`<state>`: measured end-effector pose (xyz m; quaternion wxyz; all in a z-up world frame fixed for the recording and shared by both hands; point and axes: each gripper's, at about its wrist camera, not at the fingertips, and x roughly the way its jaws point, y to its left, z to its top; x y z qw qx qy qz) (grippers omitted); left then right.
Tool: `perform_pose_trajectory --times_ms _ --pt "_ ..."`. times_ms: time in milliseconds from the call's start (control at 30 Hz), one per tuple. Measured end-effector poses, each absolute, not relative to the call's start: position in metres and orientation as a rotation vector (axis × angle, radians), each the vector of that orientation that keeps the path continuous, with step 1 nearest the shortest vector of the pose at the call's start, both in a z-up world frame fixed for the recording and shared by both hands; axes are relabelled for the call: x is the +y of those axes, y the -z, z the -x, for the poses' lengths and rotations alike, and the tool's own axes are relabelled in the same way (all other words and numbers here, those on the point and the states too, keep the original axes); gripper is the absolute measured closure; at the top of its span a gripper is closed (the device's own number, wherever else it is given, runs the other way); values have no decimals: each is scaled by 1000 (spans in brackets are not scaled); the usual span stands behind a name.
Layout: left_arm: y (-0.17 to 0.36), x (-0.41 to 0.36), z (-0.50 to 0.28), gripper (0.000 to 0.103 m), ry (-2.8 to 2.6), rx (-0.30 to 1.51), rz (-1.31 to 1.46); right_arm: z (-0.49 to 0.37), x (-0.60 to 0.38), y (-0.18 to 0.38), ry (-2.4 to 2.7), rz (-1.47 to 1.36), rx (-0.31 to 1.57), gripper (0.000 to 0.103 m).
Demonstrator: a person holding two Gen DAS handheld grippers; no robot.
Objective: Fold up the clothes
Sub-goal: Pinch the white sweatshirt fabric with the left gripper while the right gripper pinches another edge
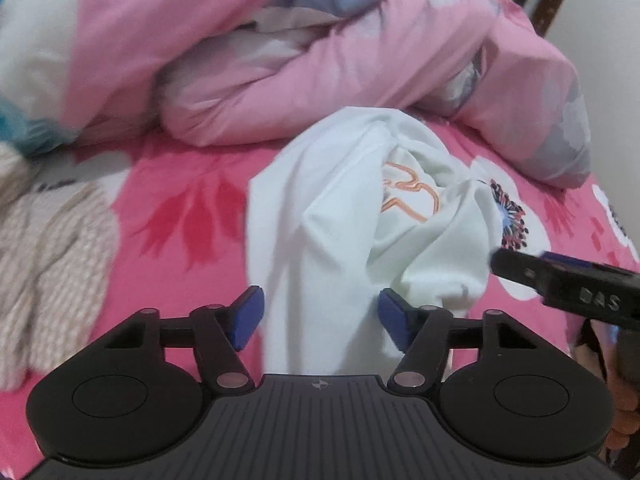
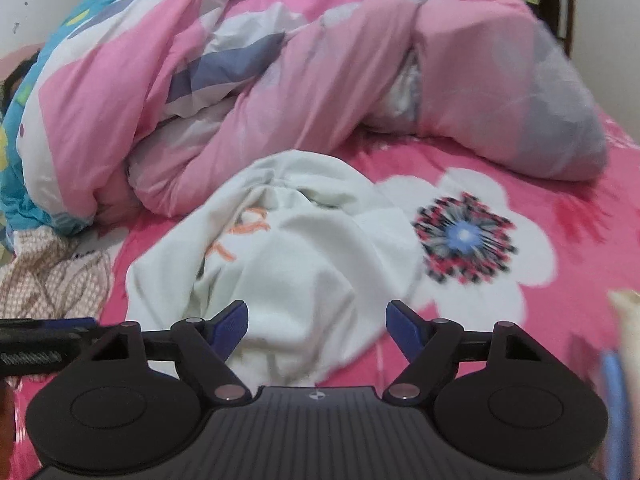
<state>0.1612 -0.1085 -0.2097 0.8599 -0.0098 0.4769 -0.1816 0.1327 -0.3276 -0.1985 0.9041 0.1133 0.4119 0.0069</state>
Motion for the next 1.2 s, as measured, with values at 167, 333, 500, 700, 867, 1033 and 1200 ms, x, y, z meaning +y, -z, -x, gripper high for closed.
perform_pose_trajectory --times_ms 167,333,500,700,867,1033,1200 --pt "223 -125 -181 25 375 994 0 -168 -326 220 -32 -266 884 24" --pt "233 -126 -199 70 330 1012 10 -188 -324 242 -54 -267 950 70" --pt "228 -118 -199 94 336 1008 32 -179 -326 233 -86 -273 933 100" --pt "201 -98 -182 98 349 921 49 -152 -337 203 -102 -317 860 100" --pt "168 -65 -159 99 360 873 111 -118 -340 177 -150 -369 822 101" --pt "137 -27 -136 99 339 837 178 -73 -340 155 -202 -428 824 101" --pt "117 24 -110 99 256 867 242 -12 -334 138 -203 -477 889 101"
